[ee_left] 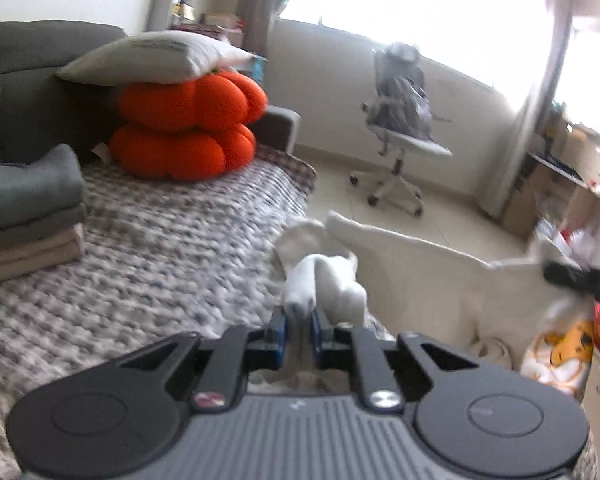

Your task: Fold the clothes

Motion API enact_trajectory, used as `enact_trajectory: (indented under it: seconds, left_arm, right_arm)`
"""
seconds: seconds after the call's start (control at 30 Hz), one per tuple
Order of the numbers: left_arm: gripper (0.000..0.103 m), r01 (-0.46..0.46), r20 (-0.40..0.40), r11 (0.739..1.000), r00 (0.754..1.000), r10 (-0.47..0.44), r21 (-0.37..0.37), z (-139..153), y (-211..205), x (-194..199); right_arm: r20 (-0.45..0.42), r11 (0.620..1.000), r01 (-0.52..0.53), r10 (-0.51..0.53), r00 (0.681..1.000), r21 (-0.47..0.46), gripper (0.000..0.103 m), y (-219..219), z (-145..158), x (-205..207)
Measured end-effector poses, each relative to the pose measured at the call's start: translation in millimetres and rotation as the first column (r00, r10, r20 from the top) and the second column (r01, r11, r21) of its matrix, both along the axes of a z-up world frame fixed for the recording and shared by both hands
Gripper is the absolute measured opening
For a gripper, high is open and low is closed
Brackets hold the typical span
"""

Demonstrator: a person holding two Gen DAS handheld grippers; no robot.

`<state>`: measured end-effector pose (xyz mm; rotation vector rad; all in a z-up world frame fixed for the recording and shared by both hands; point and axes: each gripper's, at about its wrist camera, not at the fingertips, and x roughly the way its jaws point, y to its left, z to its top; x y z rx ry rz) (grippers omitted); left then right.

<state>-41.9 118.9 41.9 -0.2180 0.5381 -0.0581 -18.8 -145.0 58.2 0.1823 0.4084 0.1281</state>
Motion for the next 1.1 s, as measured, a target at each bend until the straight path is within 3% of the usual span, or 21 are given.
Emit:
enact_trajectory:
  seconds: [0.17, 0.57, 0.73, 0.9, 1.1]
  left_arm:
    - [0.012, -0.050, 0.051, 0.999, 0.997, 0.050, -0.011, 15, 15, -3]
    - [0.012, -0.098, 0.131, 0.995, 0.986, 0.100, -0.024, 64, 25, 36]
    - [0.012, -0.113, 0.152, 0.991, 0.981, 0.124, -0.076, 83, 40, 58]
    - [0.012, -0.119, 0.115, 0.990, 0.985, 0.128, -0.080, 70, 50, 68]
    - [0.012, -0.090, 0.017, 0.996, 0.996, 0.090, -0.010, 22, 50, 57]
  right_arm:
    - [0.040, 0.998, 0.053, -0.055, 0.998, 0.040, 0.006, -16, 7, -10]
    - [0.060, 0.983, 0.078, -0.089, 0.994, 0.167, 0.006, -26, 21, 13]
    - [0.084, 0.979, 0.083, -0.100, 0.991, 0.188, 0.006, -22, 32, 27]
    - [0.054, 0.984, 0.069, -0.078, 0.995, 0.164, 0.006, -17, 25, 32]
    - [-0.053, 0.995, 0.040, -0.035, 0.998, 0.090, 0.006, -14, 0, 27]
